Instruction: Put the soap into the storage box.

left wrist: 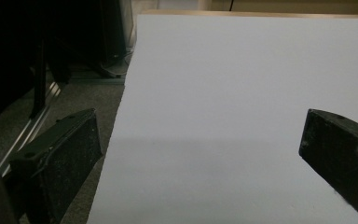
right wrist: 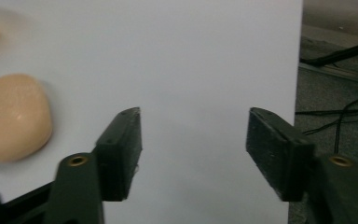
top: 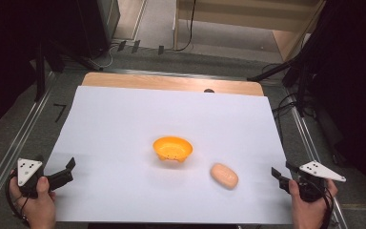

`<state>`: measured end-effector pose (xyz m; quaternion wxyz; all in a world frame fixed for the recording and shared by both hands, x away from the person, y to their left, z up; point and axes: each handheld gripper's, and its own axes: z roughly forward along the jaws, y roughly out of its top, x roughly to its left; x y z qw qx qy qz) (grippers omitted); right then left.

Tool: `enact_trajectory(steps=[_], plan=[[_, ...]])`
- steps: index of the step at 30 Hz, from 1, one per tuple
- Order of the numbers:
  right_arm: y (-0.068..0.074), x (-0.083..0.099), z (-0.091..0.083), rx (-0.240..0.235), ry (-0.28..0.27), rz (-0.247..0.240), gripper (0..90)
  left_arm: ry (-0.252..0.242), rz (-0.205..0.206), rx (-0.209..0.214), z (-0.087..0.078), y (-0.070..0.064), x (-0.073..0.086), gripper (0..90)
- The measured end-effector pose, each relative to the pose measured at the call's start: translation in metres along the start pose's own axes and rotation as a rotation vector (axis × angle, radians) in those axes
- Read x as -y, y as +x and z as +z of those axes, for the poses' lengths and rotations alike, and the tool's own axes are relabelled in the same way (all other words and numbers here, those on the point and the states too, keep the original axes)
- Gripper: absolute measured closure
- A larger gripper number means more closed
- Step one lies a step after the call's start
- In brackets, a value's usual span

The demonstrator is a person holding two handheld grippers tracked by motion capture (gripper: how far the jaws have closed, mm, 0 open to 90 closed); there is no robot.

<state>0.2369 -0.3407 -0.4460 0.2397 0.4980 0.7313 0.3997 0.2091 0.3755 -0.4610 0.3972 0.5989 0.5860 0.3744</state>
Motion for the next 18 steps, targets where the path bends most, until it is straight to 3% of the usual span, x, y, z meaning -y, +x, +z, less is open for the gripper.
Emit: enact_trajectory(steps=[2,3,5,14,16,18], plan=[[0.006,-0.005,0.004,-0.016,0.070,-0.054,28.0,0.002,0.004,-0.001,0.000,0.000,0.000,0.0],[0.006,-0.005,0.004,-0.016,0.070,-0.054,28.0,0.002,0.004,-0.001,0.000,0.000,0.000,0.0],[0.011,-0.009,0.010,-0.033,0.127,-0.095,27.7,0.007,0.016,-0.001,0.001,-0.001,0.000,0.0],[0.024,-0.023,0.021,-0.112,0.241,-0.187,25.4,0.014,0.031,-0.005,0.002,-0.003,0.000,0.0],[0.030,-0.029,0.027,-0.149,0.283,-0.229,22.4,0.017,0.032,-0.007,0.002,-0.003,-0.001,0.0],[0.032,-0.030,0.028,-0.154,0.289,-0.235,22.1,0.018,0.032,-0.007,0.002,-0.003,-0.001,0.0]])
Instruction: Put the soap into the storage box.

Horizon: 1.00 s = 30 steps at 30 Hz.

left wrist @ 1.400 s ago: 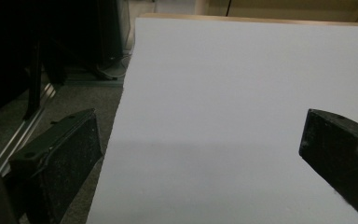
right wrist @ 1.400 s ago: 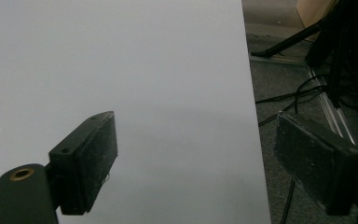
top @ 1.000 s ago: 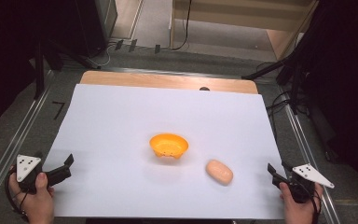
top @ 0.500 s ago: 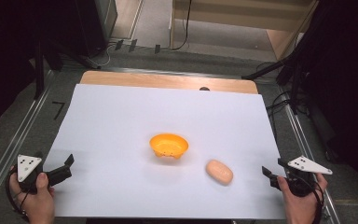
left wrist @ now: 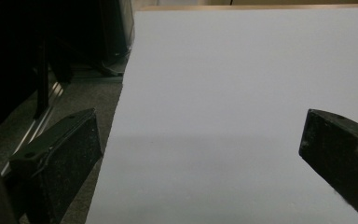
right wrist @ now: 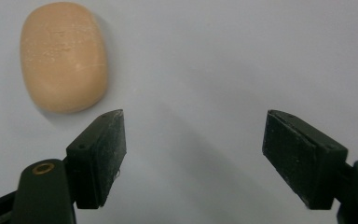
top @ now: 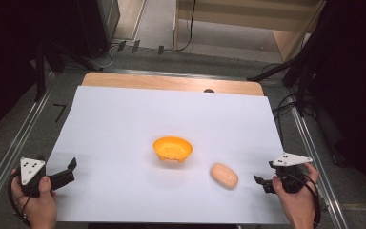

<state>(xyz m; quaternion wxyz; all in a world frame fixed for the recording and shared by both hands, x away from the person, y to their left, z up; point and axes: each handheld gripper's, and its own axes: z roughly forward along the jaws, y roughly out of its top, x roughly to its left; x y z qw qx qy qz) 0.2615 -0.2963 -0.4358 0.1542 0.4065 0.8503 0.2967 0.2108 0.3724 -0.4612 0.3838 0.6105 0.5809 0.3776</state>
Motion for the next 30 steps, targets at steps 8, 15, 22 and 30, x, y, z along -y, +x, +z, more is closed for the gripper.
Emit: enact_trajectory(steps=[8,15,22,30], plan=[[0.015,-0.017,0.009,-0.082,0.072,-0.059,18.0,0.000,0.017,-0.002,0.001,-0.002,0.000,0.0],[0.027,-0.027,0.015,-0.110,0.084,-0.071,18.1,0.009,0.024,-0.002,0.001,-0.002,0.000,0.0],[0.037,-0.035,0.025,-0.122,0.119,-0.087,18.3,0.009,0.026,0.000,0.001,-0.002,0.000,0.0],[0.049,-0.043,0.033,-0.140,0.131,-0.098,19.1,0.009,0.025,0.002,0.001,-0.002,0.000,0.0]])
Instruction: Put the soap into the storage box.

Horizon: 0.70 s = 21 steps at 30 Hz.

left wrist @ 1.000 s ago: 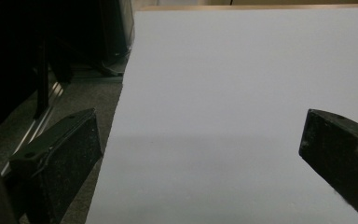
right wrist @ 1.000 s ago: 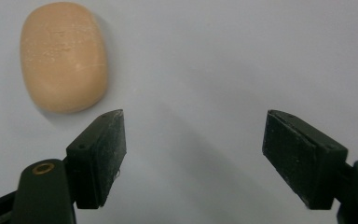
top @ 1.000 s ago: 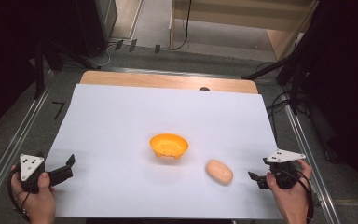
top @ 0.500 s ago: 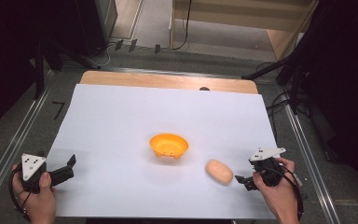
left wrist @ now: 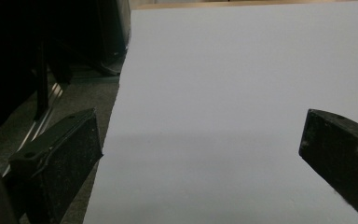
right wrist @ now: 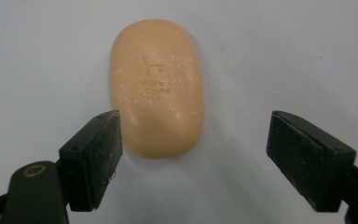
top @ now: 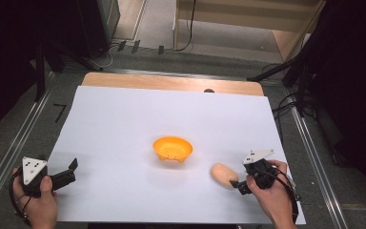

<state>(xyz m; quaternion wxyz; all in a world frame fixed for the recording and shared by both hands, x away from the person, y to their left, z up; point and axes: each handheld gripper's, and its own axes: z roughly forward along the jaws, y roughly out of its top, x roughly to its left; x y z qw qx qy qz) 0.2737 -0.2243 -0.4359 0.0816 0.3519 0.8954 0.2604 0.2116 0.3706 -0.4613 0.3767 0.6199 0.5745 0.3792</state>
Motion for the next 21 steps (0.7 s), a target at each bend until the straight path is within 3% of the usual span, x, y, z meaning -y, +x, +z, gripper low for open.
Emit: enact_trajectory(steps=[21], plan=[[0.019,-0.021,0.029,-0.034,0.073,-0.025,22.8,0.013,0.001,0.000,0.002,-0.001,-0.001,0.0]])
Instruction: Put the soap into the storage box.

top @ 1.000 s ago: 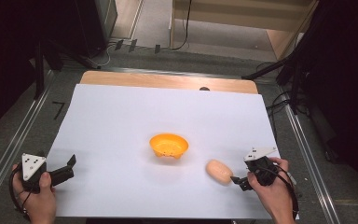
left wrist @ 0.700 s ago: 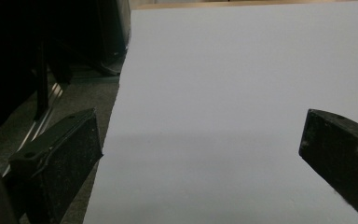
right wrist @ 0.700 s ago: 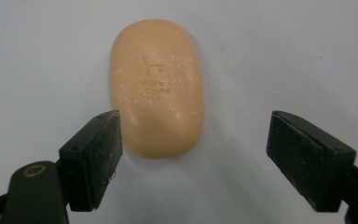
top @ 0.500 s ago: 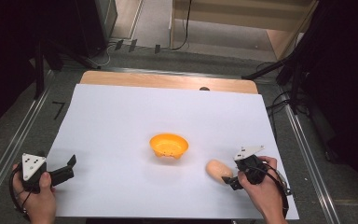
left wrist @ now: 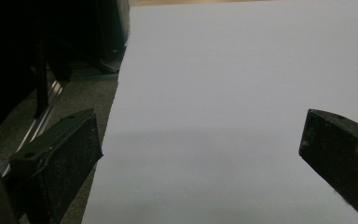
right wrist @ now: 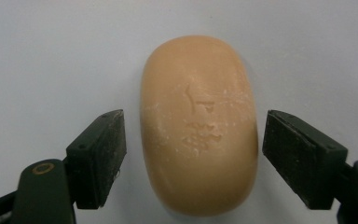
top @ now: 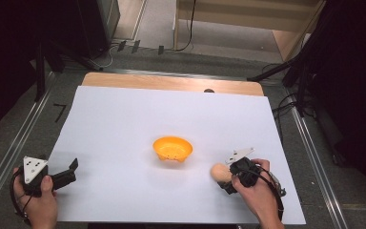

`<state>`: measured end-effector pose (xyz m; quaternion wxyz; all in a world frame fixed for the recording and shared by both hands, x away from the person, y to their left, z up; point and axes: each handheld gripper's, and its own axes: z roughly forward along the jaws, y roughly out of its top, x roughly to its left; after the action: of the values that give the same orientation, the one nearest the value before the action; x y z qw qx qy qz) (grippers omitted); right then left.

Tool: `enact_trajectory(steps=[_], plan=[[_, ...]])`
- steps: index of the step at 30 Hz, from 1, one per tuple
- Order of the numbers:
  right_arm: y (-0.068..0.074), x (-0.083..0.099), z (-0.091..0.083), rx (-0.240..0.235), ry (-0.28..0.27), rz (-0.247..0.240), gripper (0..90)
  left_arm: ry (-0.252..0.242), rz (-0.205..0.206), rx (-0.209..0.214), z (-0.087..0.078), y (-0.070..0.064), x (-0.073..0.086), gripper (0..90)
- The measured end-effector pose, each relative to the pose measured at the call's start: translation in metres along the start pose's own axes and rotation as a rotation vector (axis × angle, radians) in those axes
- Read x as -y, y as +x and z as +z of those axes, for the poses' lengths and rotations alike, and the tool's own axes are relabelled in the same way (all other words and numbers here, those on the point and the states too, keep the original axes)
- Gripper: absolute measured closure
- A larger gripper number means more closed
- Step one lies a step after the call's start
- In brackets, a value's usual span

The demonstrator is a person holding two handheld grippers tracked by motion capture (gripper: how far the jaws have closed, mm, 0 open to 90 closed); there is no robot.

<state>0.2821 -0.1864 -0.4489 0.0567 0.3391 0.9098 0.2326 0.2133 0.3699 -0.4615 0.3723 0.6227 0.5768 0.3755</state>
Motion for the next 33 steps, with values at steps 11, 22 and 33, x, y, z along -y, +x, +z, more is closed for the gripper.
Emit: enact_trajectory(steps=[11,22,33], plan=[[-0.002,-0.004,0.011,-0.001,0.053,-0.050,32.2,0.005,0.012,0.002,0.000,0.000,0.000,0.0],[-0.004,-0.002,0.012,-0.007,0.044,-0.055,32.4,0.006,0.015,0.002,0.001,-0.001,0.000,0.0],[-0.003,-0.005,0.012,-0.009,0.062,-0.047,33.3,0.008,0.013,0.010,0.001,-0.001,0.000,0.0]])
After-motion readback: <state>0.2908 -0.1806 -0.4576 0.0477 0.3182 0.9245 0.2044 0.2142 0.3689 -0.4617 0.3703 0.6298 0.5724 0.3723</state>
